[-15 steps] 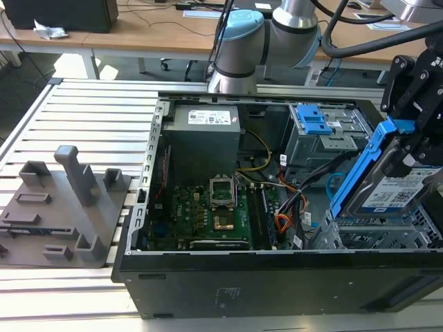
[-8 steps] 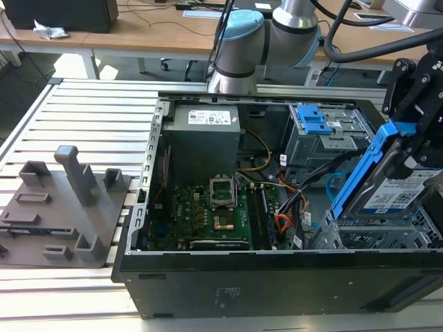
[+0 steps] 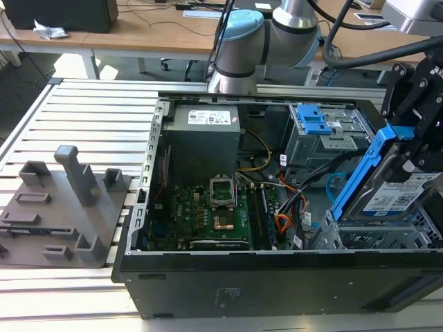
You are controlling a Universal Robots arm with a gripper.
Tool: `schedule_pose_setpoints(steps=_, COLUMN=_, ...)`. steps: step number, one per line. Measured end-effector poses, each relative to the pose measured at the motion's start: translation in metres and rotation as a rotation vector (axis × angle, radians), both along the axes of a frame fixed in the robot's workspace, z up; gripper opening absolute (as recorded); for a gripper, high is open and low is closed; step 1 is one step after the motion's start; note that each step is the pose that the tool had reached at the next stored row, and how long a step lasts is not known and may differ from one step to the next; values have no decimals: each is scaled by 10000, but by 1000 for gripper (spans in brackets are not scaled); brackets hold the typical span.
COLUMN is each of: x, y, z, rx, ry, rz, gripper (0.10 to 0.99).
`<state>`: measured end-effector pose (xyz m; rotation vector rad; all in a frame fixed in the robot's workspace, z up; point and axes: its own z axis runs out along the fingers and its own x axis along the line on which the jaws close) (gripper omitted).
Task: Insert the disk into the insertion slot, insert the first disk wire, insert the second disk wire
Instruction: 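Insert the disk into the insertion slot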
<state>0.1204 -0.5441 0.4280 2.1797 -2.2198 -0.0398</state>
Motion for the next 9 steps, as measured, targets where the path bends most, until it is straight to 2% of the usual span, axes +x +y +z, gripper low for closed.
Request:
schedule_pose_setpoints(steps=5, x=0, y=-5, z=-25, rx=1, ry=-3, rz=1, gripper=365)
schedule_pose_setpoints(steps=9, x=-26, y=-5, z=-22, rx=7, ry=-56, rz=-18, gripper=365)
